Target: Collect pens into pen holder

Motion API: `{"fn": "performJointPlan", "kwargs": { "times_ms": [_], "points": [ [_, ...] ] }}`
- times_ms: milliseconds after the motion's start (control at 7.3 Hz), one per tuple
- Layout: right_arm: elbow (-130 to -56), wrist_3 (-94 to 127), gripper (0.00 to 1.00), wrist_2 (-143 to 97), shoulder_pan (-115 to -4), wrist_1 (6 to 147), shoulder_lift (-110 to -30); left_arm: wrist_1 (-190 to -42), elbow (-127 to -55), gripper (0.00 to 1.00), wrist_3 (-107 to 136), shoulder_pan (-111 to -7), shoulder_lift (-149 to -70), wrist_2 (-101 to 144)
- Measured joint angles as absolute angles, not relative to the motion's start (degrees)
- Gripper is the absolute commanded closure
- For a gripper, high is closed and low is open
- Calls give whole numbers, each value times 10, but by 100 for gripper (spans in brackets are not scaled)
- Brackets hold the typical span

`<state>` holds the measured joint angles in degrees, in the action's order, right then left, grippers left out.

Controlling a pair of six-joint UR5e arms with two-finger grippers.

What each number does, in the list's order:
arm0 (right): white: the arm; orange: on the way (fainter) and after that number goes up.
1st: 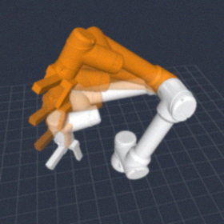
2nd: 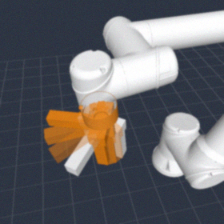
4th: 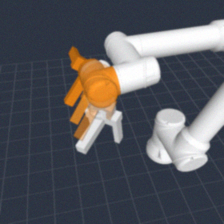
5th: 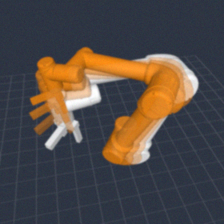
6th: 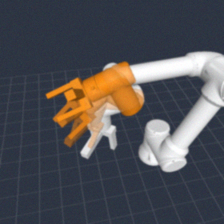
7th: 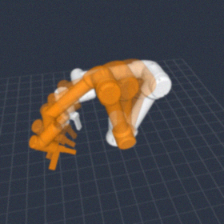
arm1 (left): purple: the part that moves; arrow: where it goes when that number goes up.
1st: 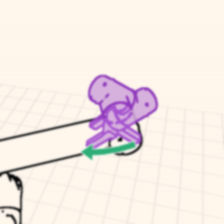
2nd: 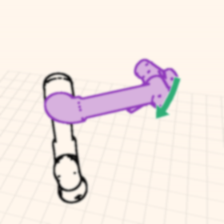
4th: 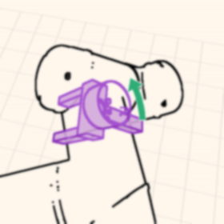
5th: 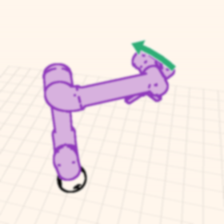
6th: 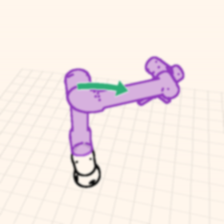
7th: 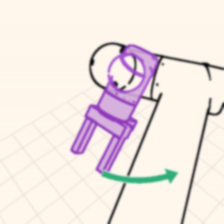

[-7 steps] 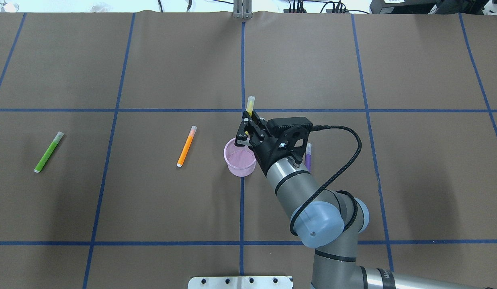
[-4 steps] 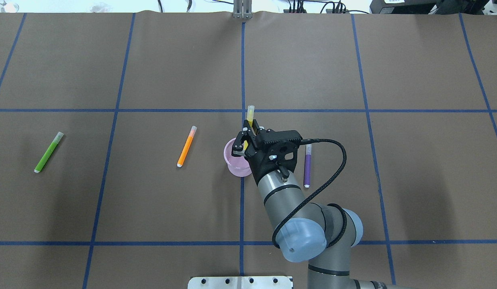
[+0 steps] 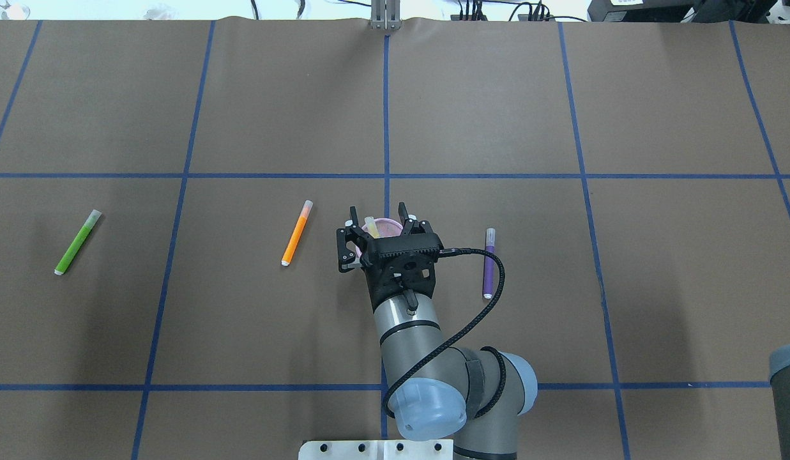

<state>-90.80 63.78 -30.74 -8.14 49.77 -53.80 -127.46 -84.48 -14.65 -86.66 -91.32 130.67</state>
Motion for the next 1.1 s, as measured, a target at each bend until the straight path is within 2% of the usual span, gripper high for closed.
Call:
{"fn": "performJointPlan", "kwargs": {
  "times_ms": [548,1095],
  "points": [
    [-935,641,1,-511,-190,550,-543,-1293,-846,0,-135,-859,-911,1308],
    [-971,627,1,-923,-397,756,-559,-1424,-844,0,154,-738,-909,1322]
  ]
}}
